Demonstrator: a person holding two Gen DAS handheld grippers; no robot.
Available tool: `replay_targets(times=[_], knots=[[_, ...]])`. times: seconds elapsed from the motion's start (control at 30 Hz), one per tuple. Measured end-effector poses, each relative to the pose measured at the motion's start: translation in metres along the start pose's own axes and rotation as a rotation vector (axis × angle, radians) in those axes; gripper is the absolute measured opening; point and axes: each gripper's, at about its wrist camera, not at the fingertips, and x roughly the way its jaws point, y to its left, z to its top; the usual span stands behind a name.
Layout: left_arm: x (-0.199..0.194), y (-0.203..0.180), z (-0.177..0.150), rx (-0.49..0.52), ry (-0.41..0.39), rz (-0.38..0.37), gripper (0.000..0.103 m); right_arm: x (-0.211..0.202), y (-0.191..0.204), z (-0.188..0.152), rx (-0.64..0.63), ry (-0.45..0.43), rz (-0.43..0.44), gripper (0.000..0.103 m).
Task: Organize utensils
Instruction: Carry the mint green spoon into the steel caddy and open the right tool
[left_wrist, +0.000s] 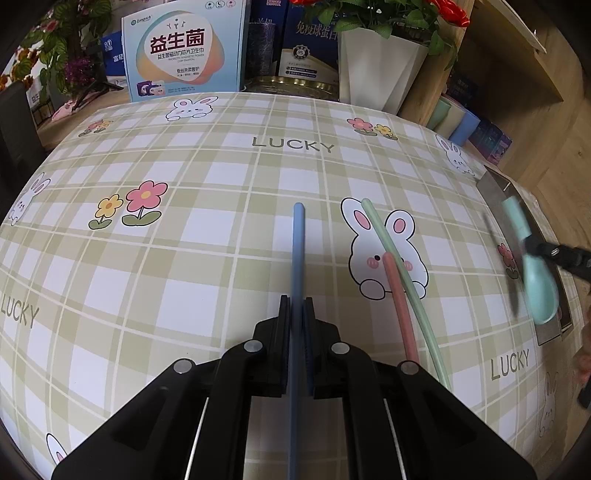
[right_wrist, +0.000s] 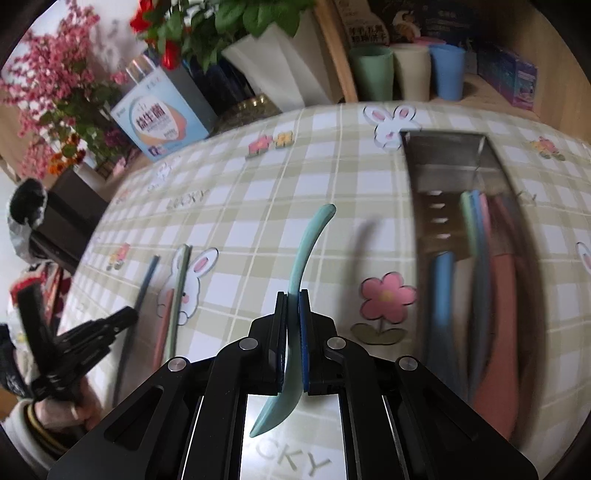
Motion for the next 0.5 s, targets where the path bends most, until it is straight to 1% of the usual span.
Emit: replay_targets(times=[0.1, 0.17, 0.2, 0.33, 0.5], knots=[[0.0, 0.001, -0.001, -0.004, 0.0, -0.002, 0.008, -0.024, -0.018, 0.01, -0.007, -0.032, -0.021, 0.006], [0.0, 0.0, 0.0, -0.005, -0.001, 0.001, 0.008, -0.037, -0.035, 0.013, -0.024, -0.026, -0.067, 0.006], [0.0, 0.0, 0.0, -0.005, -0.001, 0.001, 0.008, -0.041, -0.045, 0.012, -0.03, -0.009, -0.094, 0.006], [-0.001, 0.001, -0.001, -0.014, -0.003, -0.007, 0.008, -0.042, -0.066, -0.001, -0.051, 0.045, -0.173, 0.006], [-0.001, 0.001, 0.0, -0.008, -0.001, -0.003, 0.008, -0.036, -0.075, -0.01, -0.077, 0.069, -0.207, 0.006]])
